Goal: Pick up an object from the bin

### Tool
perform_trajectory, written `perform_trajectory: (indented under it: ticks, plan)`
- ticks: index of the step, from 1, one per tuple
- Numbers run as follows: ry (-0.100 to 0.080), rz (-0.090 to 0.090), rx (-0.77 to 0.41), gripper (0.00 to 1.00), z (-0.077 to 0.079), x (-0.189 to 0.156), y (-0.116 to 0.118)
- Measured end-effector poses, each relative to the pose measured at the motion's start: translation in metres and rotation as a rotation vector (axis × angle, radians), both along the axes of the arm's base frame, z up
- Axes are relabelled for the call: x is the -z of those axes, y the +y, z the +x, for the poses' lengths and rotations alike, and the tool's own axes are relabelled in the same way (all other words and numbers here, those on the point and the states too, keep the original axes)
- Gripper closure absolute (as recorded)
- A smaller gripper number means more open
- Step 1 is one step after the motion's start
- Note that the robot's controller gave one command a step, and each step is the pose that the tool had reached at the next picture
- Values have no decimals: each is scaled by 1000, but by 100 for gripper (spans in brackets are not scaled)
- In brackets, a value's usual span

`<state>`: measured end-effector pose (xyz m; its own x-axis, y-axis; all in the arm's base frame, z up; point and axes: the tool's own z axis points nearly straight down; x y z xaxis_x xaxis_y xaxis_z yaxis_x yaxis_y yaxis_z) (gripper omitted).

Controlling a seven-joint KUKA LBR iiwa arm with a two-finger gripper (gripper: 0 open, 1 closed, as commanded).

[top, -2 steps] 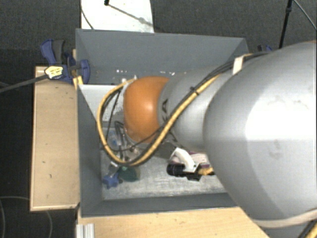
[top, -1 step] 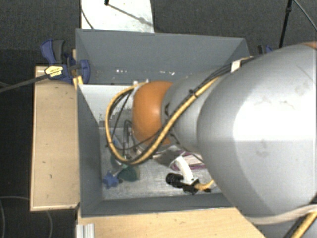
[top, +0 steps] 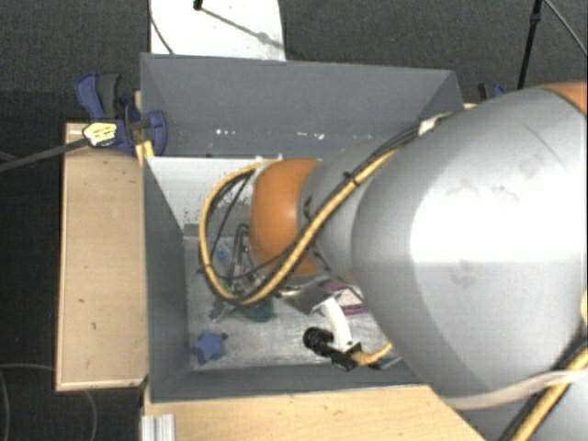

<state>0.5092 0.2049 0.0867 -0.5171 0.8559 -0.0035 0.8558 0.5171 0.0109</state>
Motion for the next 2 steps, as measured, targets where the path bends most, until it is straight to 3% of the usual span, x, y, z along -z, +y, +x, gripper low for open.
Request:
perform_trajectory:
  ticks: [1,2]
  plan:
    - [8,-1,164,0,19,15,16]
    - [5,-1,163,100,20,14,15]
